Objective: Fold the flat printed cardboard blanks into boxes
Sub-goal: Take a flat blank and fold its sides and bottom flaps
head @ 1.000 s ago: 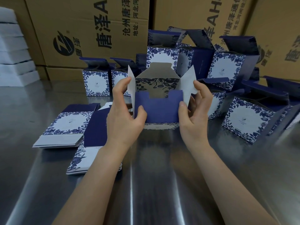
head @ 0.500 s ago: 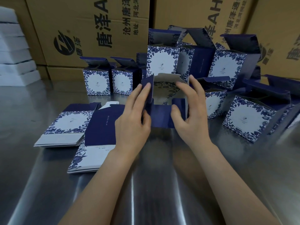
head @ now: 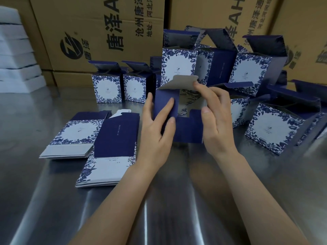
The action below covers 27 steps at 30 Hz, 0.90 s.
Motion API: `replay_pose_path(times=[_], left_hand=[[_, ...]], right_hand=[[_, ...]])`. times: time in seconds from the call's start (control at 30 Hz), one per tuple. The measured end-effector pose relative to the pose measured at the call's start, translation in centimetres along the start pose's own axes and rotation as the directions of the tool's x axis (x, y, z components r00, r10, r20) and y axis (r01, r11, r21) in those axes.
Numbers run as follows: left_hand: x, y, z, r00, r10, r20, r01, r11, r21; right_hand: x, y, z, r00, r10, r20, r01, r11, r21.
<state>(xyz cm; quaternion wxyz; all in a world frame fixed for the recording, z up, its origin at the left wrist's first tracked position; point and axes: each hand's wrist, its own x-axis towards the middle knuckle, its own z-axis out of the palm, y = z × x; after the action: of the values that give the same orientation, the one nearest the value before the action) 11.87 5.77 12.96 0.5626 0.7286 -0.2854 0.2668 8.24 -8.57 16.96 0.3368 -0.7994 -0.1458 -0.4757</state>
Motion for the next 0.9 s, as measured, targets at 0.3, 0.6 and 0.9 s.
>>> replay_pose_path(times=[0.3,0.6,0.9], left_hand=[[0.4,-0.3,0.2,0.994,-0.085,-0.071,0.082,0.996,-0.048],[0.1,0.7,-0.1,0.987,-0.083,-0.136,0.072,0.994,-0.083],[0.3,1.6,-0.1,0.918,-0.293,-0.268,0.181,0.910,-0.374]], right_hand=[[1.0,0.2,-1.2,0.999,0.026,0.031,-0.027,0.998,0.048],[0.6,0.9,-0.7,0.995,-0.090,0.048,0.092,0.994,-0.058],[0.1,1.0,1.1,0.886,0.455,-0.084,-0.350,0.778,0.522]])
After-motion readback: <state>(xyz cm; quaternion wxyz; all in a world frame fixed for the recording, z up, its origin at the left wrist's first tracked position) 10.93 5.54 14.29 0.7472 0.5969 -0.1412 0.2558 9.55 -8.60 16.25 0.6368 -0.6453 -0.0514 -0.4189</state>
